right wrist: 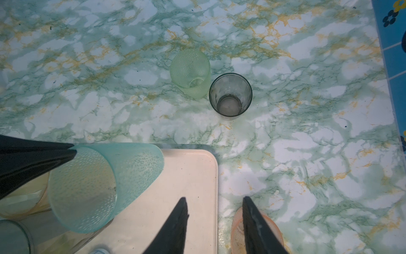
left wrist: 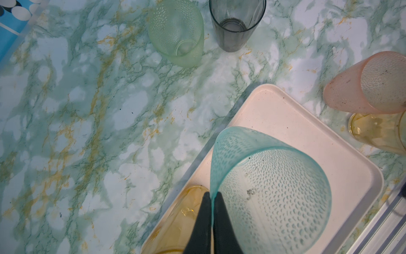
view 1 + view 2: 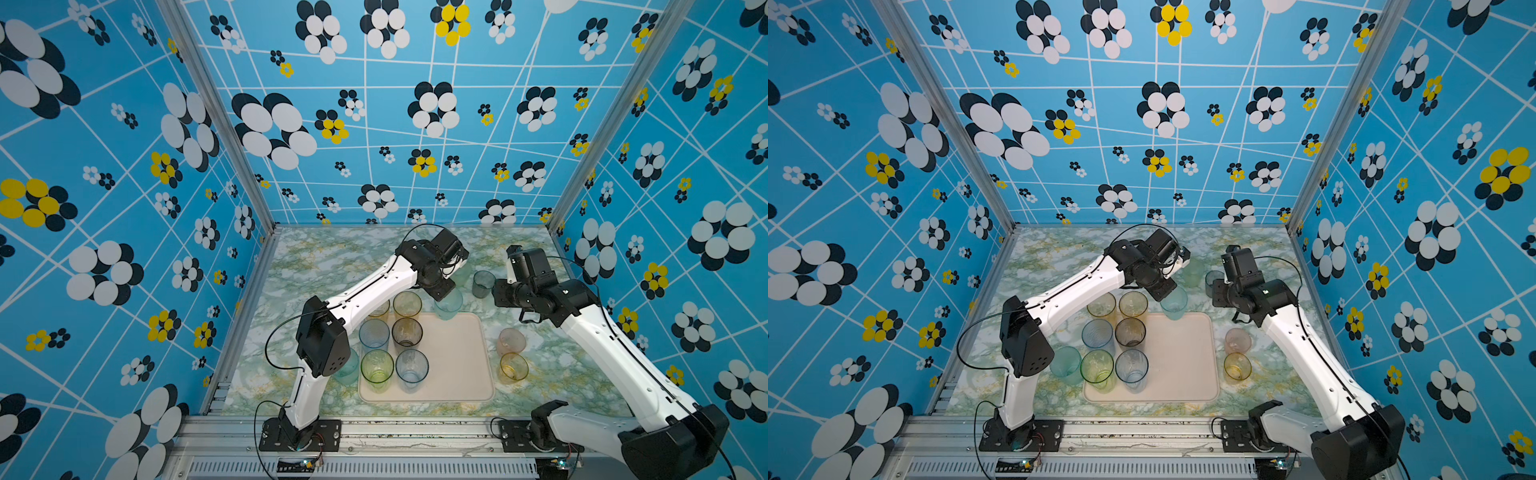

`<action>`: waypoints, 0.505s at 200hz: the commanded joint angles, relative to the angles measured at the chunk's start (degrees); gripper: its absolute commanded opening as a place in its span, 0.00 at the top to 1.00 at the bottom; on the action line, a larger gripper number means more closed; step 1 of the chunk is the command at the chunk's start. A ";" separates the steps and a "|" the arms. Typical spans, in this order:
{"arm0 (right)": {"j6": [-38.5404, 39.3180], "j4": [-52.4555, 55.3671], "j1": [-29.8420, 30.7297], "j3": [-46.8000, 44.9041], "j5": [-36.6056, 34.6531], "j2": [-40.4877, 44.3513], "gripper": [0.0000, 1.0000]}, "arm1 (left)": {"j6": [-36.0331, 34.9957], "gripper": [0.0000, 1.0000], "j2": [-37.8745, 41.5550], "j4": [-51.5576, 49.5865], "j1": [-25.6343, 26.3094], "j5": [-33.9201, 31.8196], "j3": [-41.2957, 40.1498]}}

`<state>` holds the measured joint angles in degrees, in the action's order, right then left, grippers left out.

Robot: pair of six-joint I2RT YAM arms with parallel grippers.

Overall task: Place the glasses into the tray
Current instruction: Place the glass on the tray.

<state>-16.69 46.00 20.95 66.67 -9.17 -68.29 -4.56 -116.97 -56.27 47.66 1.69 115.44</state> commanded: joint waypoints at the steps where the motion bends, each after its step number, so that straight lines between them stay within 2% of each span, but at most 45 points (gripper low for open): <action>1: 0.36 -0.38 -0.30 -0.84 1.58 -0.81 0.57 | -1.05 1.00 -1.48 -1.60 0.26 1.54 -1.18; 101: 0.34 -0.55 -0.34 -0.85 3.08 -1.32 0.57 | -1.68 1.00 -3.25 -1.47 0.63 1.06 -3.99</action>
<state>-16.71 45.95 20.95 66.17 -7.07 -69.25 -5.63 -119.07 -57.80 48.10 2.00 112.27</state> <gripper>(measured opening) 0.434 0.055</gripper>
